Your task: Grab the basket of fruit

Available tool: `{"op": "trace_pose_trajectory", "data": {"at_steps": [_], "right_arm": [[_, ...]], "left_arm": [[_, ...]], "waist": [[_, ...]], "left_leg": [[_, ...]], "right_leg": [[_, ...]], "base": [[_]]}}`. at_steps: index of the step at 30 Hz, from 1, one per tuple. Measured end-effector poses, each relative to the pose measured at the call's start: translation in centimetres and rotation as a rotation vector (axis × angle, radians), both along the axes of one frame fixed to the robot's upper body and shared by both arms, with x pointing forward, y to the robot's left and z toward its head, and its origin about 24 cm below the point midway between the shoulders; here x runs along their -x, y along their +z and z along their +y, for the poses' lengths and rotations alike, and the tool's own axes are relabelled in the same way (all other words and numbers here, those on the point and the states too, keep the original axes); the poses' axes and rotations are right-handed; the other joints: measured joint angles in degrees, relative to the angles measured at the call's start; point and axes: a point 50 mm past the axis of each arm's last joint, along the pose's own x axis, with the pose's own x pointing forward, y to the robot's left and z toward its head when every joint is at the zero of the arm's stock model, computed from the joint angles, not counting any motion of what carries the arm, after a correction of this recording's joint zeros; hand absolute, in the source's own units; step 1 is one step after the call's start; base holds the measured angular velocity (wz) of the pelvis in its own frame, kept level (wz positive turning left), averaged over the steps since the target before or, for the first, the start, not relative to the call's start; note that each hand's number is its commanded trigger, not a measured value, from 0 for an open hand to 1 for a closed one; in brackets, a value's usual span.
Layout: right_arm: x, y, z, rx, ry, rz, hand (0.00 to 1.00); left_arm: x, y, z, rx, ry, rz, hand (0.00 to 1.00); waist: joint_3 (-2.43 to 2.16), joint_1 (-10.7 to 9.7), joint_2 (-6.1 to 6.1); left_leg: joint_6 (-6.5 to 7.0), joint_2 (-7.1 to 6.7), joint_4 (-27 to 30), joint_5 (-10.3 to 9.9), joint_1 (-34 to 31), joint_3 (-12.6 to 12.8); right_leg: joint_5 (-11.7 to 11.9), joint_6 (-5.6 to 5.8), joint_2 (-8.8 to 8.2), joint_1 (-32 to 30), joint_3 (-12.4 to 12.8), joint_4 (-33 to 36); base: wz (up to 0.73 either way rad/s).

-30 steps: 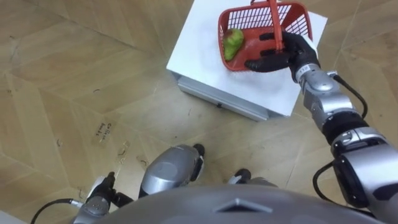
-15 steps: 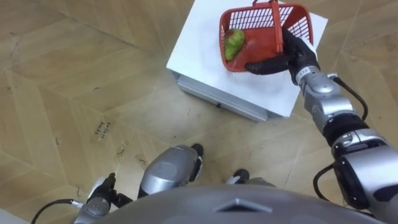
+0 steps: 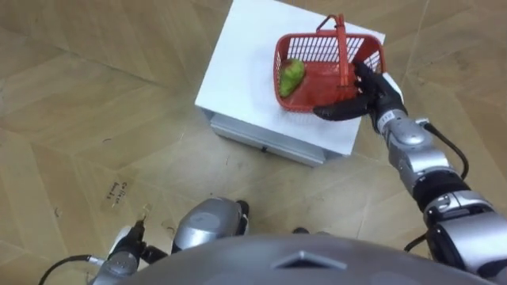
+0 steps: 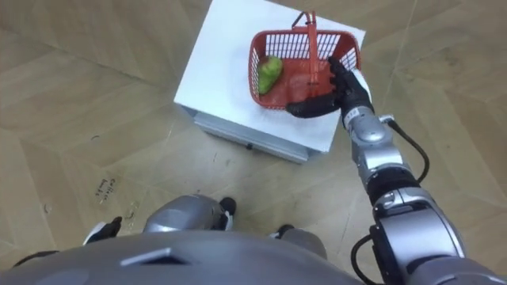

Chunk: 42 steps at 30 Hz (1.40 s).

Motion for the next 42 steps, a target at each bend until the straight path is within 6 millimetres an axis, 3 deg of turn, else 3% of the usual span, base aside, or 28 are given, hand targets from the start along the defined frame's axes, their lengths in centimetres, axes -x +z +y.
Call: {"op": "trace_pose_trajectory", "data": {"at_steps": [5, 9, 18, 21, 24, 25, 30, 33, 35, 36, 38, 42], "right_arm": [[0.6, 1.9, -0.3, -0.002, 0.02, -0.108, 0.0], [1.3, 2.0, -0.1, -0.009, 0.041, -0.12, 0.0], [1.5, 3.2, -1.1, -0.005, 0.009, -0.178, 0.0], [1.6, 3.8, -0.7, -0.022, 0.027, -0.206, 0.0], [2.2, 3.5, -0.9, -0.015, 0.02, -0.194, 0.0], [2.7, 3.1, -1.1, -0.013, 0.008, -0.178, 0.0], [5.0, 1.1, -1.9, 0.027, -0.013, -0.084, 0.0], [8.9, -2.9, -3.7, 0.095, -0.117, 0.133, 0.0], [13.4, -5.7, -4.9, 0.125, -0.191, 0.343, 0.0], [14.4, -6.2, -5.1, 0.13, -0.205, 0.392, 0.0], [18.4, -7.6, -5.7, 0.129, -0.287, 0.552, 0.0], [23.5, -8.6, -6.0, 0.147, -0.381, 0.769, 0.0]], "left_arm": [[0.2, 0.0, 0.2, -0.006, 0.02, -0.005, 0.0], [0.7, 0.0, 0.1, -0.017, 0.053, -0.007, 0.0], [1.3, 0.0, 0.0, -0.014, 0.084, -0.004, 0.0], [1.0, 0.0, 0.0, -0.016, 0.074, -0.011, 0.0], [1.0, 0.0, 0.1, -0.023, 0.07, -0.011, 0.0], [1.1, 0.0, 0.1, -0.025, 0.072, -0.005, 0.0], [1.8, 0.1, 0.2, -0.034, 0.084, 0.01, 0.0], [1.7, 0.1, 0.3, -0.047, 0.105, -0.001, 0.0], [1.9, 0.1, 0.4, -0.061, 0.12, 0.004, 0.0], [2.0, 0.1, 0.4, -0.066, 0.121, 0.004, 0.0], [2.1, 0.2, 0.5, -0.081, 0.132, 0.017, 0.0], [2.9, 0.0, 0.2, -0.084, 0.179, 0.054, 0.0]], "waist": [[-0.38, -1.54, -0.66], [-0.3, -3.41, -0.89], [-0.44, -5.66, -0.74], [-0.81, -5.96, -0.35], [-0.7, -6.35, -0.04], [-0.89, -6.33, 0.12], [-0.85, -6.99, 0.36], [-1.03, -7.27, -0.01], [-0.98, -7.38, 0.2], [-0.98, -7.39, 0.24], [-1.0, -7.63, 0.47], [-0.88, -8.85, 1.1]], "left_leg": [[-0.4, 0.95, -1.18, 0.23, 1.82, 2.38], [-0.57, 1.32, -2.6, 0.26, 4.1, 3.1], [-0.78, 2.01, -3.24, 0.17, 6.27, 4.84], [-0.8, 2.2, -3.1, 0.18, 6.87, 5.51], [-0.8, 2.27, -3.85, 0.18, 8.53, 5.73], [-0.8, 2.28, -4.4, 0.18, 9.19, 5.83], [-0.94, 2.73, -6.17, 0.21, 11.1, 7.02], [-0.97, 2.66, -6.68, 0.21, 12.43, 7.15], [-0.97, 2.61, -7.17, 0.2, 13.3, 7.15], [-0.98, 2.62, -7.28, 0.2, 13.33, 7.15], [-0.98, 2.6, -7.49, 0.18, 13.32, 7.28], [-0.99, 2.13, -8.02, 0.13, 14.16, 6.86]], "right_leg": [[0.38, -0.49, 0.54, 0.34, 1.65, 0.09], [0.46, -0.59, 0.88, 1.94, 2.44, -0.03], [0.69, -0.93, 1.38, 3.26, 3.64, -0.17], [1.28, -1.01, 1.75, 3.59, 4.56, -1.09], [1.45, -0.92, 1.8, 5.14, 4.77, -2.02], [1.45, -0.92, 1.83, 5.46, 4.97, -1.99], [1.47, -0.95, 2.19, 6.25, 6.31, -2.07], [1.47, -0.95, 2.2, 7.7, 6.28, -2.93], [1.47, -0.94, 2.2, 8.41, 6.3, -2.94], [1.47, -0.94, 2.2, 8.41, 6.29, -2.94], [1.47, -0.94, 2.17, 8.24, 6.27, -2.9], [1.42, -0.87, 2.18, 9.07, 6.4, -3.02]], "base": [[-0.21], [-0.12], [-0.1], [-0.13], [-0.05], [-0.08], [-0.15], [0.0], [0.0], [0.0], [0.0], [0.01]]}}
